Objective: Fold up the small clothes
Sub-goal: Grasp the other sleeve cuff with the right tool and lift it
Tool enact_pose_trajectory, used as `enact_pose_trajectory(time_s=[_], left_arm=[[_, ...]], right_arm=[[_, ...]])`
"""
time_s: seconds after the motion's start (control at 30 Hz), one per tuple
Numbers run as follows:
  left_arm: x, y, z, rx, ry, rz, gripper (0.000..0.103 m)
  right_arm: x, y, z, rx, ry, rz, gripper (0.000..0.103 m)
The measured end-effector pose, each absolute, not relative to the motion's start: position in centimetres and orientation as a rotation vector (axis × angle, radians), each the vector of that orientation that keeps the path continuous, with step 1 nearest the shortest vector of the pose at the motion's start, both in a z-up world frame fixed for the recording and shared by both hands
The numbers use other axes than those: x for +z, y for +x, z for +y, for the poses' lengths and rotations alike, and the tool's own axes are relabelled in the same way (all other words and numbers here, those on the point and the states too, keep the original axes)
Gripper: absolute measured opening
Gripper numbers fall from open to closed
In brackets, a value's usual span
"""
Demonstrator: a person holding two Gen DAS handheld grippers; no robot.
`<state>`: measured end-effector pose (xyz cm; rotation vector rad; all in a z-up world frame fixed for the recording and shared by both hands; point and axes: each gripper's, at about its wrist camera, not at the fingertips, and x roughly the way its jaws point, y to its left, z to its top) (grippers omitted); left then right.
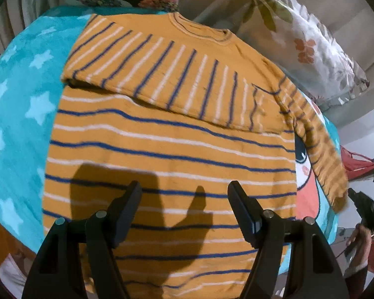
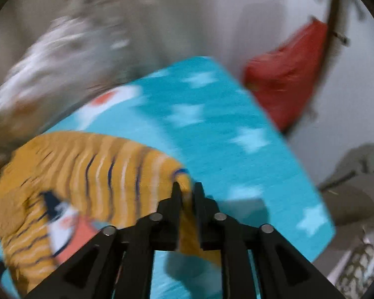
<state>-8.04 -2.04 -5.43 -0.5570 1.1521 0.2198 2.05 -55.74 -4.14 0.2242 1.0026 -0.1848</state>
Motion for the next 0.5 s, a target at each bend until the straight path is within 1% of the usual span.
enact_pose_trajectory(time_s=[0.07, 0.1, 0.13, 0.17, 0.2, 0.3, 0.4, 0.5], left_arm=[[-5.3, -8.1, -3.1, 0.215, -0.543, 1.149, 0.070], [-5.4, -8.1, -3.7, 0.213, -0.538, 1.150, 0.070], [-5.5, -8.1, -4.1, 0.212, -0.539, 1.152, 0.070], [-5.6, -8.1, -4.4, 0.210, -0.542, 1.157, 0.070], [-5.8, -8.1, -4.8, 0.206, -0.547, 1.166, 0.070], [-6.1, -7.9, -5.9, 0.197, -0.546, 1.179, 0.070], [-5.9, -7.7, -6.8, 0.185, -0.526, 1.182, 0.070], [-5.6, -7.4, -7.6, 0.175, -0.501, 1.187, 0.070]], right_arm=[[-3.9, 2.2, -57.7, -0.220, 0.281, 0.992, 0.015], [-3.7, 1.8, -58.4, -0.197, 0.329, 0.970, 0.026], [-3.6, 1.3, -58.8, -0.170, 0.366, 0.953, 0.044], [-3.6, 0.8, -59.1, -0.146, 0.395, 0.945, 0.050], [-3.9, 0.3, -59.0, -0.120, 0.420, 0.945, 0.052], [-5.8, -1.4, -59.0, -0.047, 0.523, 0.988, 0.053], [-8.8, -3.2, -58.9, 0.035, 0.730, 1.030, 0.053], [-10.8, -4.0, -58.2, 0.077, 0.839, 1.045, 0.053]])
